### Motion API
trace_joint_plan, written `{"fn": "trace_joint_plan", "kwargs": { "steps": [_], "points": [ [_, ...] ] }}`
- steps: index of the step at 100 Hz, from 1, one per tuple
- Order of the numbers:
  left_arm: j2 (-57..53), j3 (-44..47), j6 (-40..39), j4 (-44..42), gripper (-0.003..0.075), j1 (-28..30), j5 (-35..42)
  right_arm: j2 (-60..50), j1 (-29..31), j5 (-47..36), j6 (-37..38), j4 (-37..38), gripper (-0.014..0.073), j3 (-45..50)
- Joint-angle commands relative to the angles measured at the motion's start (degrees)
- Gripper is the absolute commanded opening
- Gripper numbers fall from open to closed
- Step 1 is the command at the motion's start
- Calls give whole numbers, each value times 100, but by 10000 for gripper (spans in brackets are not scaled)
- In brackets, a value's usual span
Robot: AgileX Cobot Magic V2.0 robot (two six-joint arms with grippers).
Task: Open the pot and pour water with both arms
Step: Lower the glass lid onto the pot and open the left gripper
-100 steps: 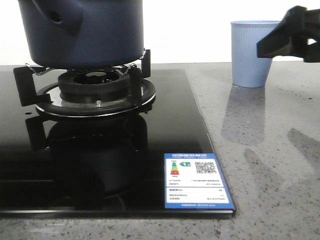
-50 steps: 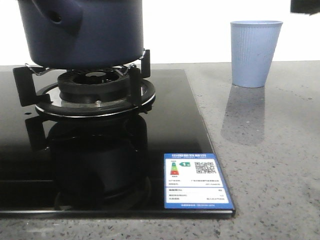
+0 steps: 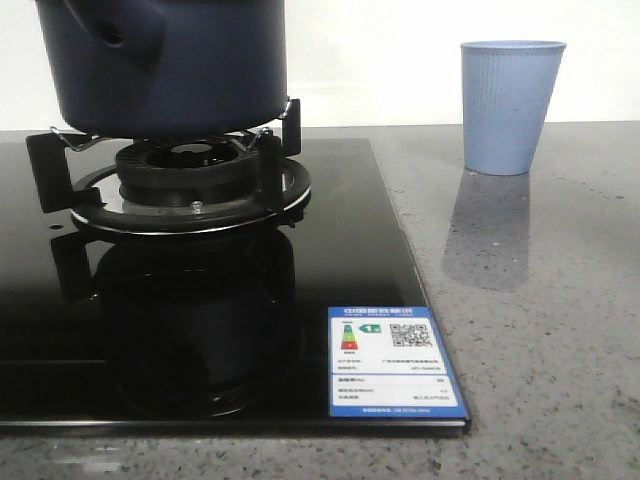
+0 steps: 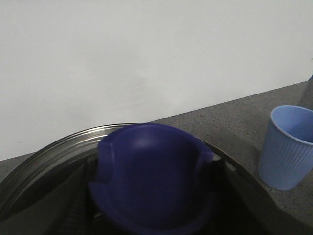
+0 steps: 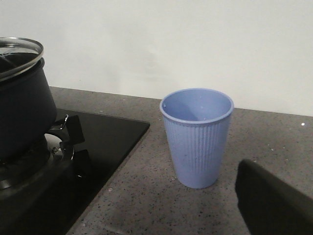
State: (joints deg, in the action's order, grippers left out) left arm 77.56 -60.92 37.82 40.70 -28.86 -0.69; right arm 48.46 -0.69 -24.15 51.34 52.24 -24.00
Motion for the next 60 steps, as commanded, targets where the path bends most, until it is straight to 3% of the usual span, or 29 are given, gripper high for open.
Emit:
{"fn": "trace_joint_plan", "kwargs": {
  "steps": [1,60],
  "points": [
    [-180,-180,-55,50,349,-40,440,-69,30,-242,18,-78,584,-159],
    [-121,-113,-22,-9,349,-30,415,-69,30,-204,18,-67,584,-159]
  ]
}}
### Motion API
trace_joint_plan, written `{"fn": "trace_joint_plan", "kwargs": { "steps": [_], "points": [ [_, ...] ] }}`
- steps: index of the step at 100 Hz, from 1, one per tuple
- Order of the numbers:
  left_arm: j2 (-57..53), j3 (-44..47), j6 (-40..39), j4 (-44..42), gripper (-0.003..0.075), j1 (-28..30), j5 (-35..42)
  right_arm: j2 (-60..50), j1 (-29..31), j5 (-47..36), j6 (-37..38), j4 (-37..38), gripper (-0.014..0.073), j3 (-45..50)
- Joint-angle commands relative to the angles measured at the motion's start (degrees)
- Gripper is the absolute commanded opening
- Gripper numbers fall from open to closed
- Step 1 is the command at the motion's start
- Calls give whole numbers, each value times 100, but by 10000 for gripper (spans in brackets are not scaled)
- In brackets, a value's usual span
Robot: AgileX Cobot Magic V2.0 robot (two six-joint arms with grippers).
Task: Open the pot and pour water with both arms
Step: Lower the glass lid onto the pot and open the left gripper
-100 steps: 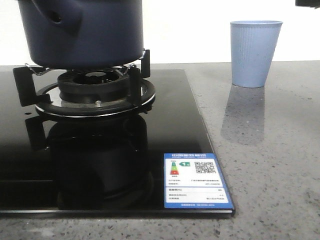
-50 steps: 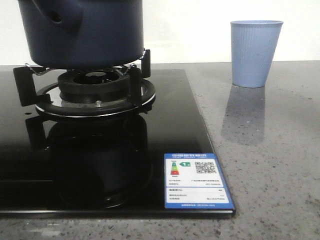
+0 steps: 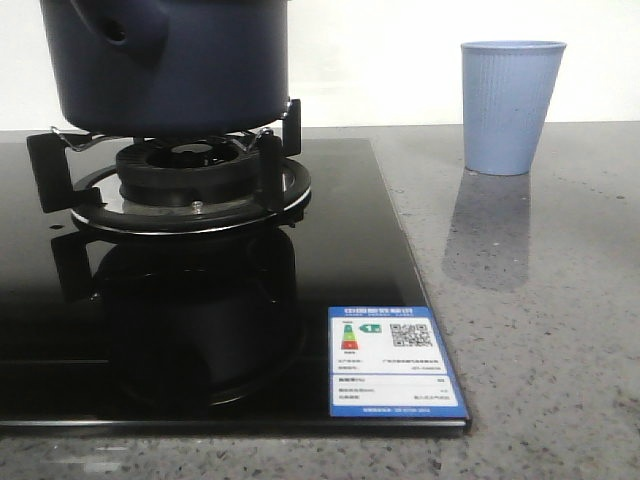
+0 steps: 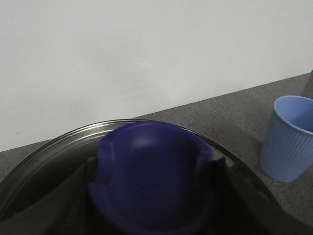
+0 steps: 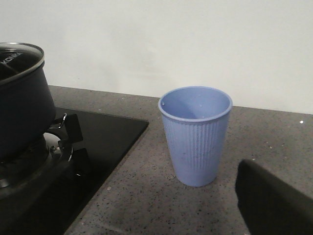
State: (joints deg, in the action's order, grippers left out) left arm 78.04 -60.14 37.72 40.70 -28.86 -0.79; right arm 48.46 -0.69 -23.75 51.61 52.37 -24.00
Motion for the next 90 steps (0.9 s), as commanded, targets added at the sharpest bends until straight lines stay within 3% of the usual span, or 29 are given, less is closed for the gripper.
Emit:
{"fn": "trace_joint_plan", "kwargs": {
  "steps": [1,22,38,56,74,83,90],
  "points": [
    [-170,-191,-10,-9,349,-21,425,-69,30,-245,-10,-80,584,-159],
    [-170,-191,0,-9,365,16,262,-69,30,-157,-10,-41,584,-159],
    [-221,-191,0,-9,552,16,221,-69,30,-148,-10,-41,584,-159],
    [-639,-191,0,-9,574,16,221,-69,30,-160,-10,-41,584,-159],
    [-1406,-191,9,-164,503,303,79,-226,30,-243,-10,-41,537,-170],
    [-1744,-191,9,-271,413,654,-243,-417,30,-453,-10,-41,423,-170],
    [-1992,-191,9,-344,309,990,-668,-562,30,-567,-10,-41,282,-170]
  ]
}}
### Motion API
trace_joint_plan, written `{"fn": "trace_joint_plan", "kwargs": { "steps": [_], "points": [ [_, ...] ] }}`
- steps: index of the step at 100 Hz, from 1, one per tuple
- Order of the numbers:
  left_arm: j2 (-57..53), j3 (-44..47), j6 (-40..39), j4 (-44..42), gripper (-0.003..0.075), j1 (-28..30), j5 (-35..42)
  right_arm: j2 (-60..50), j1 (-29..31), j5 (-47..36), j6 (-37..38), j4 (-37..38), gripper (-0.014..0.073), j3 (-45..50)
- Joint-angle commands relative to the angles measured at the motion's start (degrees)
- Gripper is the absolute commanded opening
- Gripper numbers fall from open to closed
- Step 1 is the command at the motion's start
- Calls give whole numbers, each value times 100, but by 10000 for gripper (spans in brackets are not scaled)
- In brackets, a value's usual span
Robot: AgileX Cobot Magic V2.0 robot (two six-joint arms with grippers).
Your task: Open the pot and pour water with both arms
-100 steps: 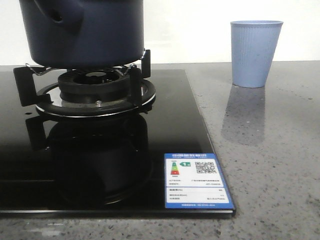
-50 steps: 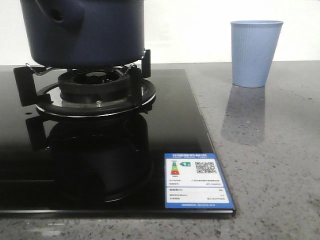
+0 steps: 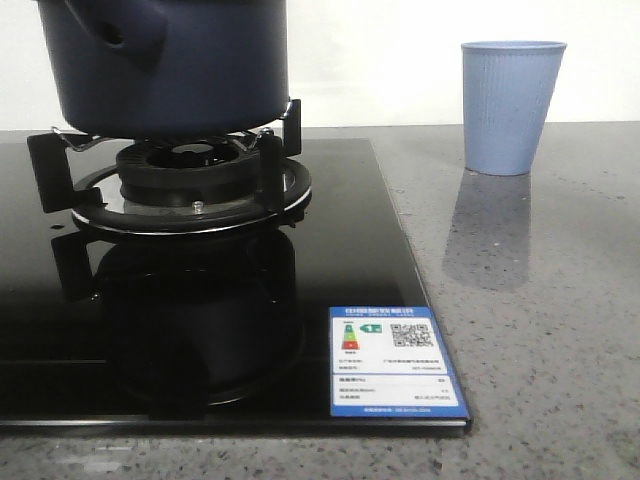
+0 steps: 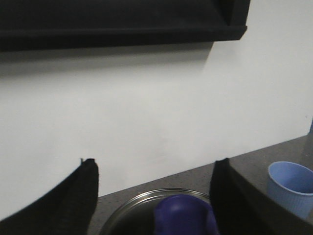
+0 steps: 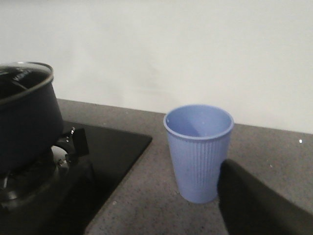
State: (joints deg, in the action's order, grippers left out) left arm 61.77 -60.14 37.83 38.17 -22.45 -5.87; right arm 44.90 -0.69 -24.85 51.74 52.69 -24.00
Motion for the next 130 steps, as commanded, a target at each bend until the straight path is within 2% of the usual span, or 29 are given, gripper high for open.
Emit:
{"fn": "trace_joint_plan", "kwargs": {
  "steps": [1,9,16,17,35,59,73,89,130],
  "points": [
    [-409,-181,-1,-92,296,385,-210,-218,30,-455,-23,-73,250,-170],
    [-641,-130,-1,-340,132,746,-693,-369,30,-452,-23,-73,57,-170],
    [-895,94,13,-370,-11,1002,-719,-472,30,-372,-23,-73,-76,-170],
    [-951,155,12,-370,-22,1045,-718,-482,30,-356,-23,-73,-73,-170],
    [-1949,1263,88,-355,-19,1202,-365,-887,30,20,-14,-41,-74,35],
    [-3820,3354,88,-56,-19,1191,201,-1906,30,272,-11,-41,-74,1186],
    [-4804,4115,88,283,-19,1191,361,-2207,30,147,-11,-53,-74,1533],
    [-5301,4388,88,301,-19,1191,360,-2210,30,-21,-11,-53,-74,1553],
    [-5307,4388,88,301,-19,1191,299,-2210,30,-11,-11,-53,-74,1553]
  ]
}}
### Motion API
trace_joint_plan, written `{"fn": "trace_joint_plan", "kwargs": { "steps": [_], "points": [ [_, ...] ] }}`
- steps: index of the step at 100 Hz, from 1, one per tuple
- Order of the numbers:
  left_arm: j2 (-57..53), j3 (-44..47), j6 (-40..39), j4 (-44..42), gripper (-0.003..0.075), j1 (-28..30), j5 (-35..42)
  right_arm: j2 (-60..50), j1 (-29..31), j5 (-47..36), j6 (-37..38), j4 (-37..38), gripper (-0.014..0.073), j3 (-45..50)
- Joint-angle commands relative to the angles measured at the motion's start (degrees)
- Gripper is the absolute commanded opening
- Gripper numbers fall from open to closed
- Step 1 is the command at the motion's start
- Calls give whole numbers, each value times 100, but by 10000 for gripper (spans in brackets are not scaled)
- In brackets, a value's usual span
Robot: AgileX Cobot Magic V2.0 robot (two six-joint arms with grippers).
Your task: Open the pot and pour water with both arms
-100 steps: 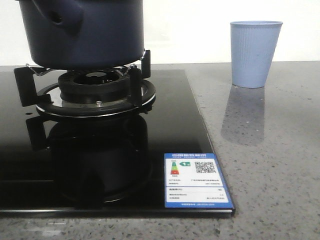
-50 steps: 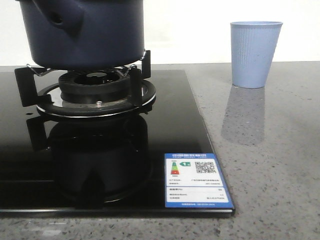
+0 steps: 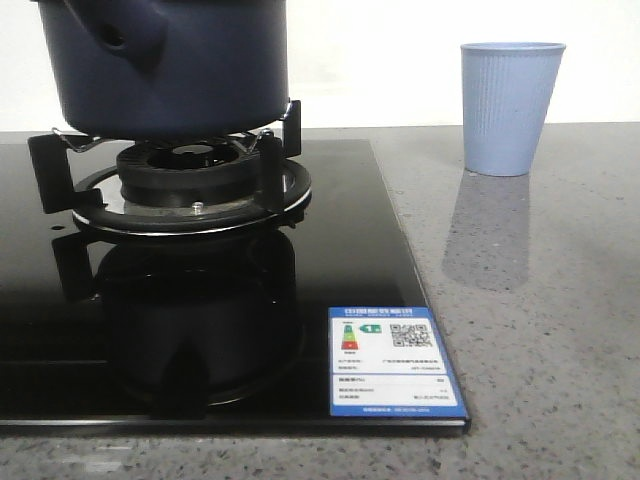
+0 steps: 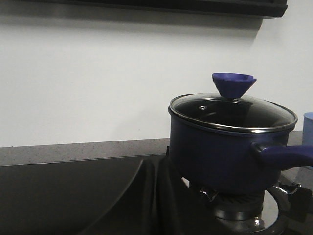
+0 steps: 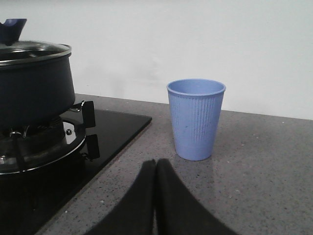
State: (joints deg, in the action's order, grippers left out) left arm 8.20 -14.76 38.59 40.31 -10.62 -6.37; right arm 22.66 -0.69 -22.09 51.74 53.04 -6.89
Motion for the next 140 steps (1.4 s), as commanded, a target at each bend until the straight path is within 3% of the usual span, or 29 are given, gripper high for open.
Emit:
{"fn": "trace_joint_plan", "kwargs": {
  "steps": [1,41,49,55,65,70,88,112,140],
  "points": [
    [49,-150,12,87,-19,8,348,15,30,-288,-11,-88,-74,-158],
    [49,-100,12,87,-19,8,378,15,30,-288,-11,-88,-74,-158],
    [36,-23,-63,-530,-19,21,383,15,30,-288,-11,-88,-74,-158],
    [-8,124,-893,-1353,-19,95,455,15,30,-288,-11,-88,-74,-158],
    [-168,561,-3094,-3070,-19,349,927,15,30,-288,-11,-78,-74,-158],
    [-336,860,-3537,-3451,-19,479,1055,15,30,-288,-11,-78,-74,-158],
    [-1000,1687,-3952,-3467,-19,668,1040,15,30,-288,-11,-78,-74,-158],
    [-1000,1675,-3942,-3446,-19,688,420,15,30,-288,-11,-78,-74,-158],
    [-1000,1675,-3942,-3446,-19,688,418,15,30,-288,-11,-78,-74,-158]
  ]
}}
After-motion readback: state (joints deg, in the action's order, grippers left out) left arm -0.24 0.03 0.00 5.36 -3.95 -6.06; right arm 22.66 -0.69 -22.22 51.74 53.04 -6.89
